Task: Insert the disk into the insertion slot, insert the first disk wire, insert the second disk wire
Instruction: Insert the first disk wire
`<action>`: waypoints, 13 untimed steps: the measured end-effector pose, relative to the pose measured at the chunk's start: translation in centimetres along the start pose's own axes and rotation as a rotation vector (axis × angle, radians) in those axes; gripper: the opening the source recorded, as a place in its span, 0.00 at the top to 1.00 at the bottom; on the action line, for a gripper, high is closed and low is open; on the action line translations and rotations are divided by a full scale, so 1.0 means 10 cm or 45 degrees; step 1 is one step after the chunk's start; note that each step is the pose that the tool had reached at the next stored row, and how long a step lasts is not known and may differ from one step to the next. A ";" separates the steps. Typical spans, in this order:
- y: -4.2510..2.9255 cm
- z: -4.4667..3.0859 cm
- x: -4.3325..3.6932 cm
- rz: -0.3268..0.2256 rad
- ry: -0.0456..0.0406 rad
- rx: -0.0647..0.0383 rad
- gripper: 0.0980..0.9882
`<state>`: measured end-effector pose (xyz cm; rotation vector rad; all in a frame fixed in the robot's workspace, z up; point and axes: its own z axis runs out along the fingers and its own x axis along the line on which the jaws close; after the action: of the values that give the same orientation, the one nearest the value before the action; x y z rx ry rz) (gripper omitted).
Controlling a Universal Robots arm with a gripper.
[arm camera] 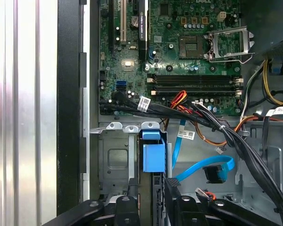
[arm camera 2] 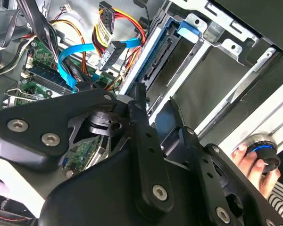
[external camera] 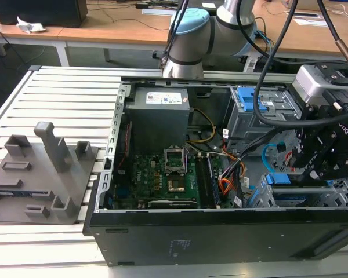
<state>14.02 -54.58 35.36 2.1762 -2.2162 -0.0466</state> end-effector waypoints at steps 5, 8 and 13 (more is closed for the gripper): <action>0.004 -0.051 -0.128 0.000 0.003 0.000 0.70; 0.008 -0.052 -0.381 0.000 0.007 0.000 0.70; -0.012 -0.053 -0.491 0.000 0.011 0.000 0.70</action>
<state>14.26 -49.67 35.86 2.1718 -2.2120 -0.0375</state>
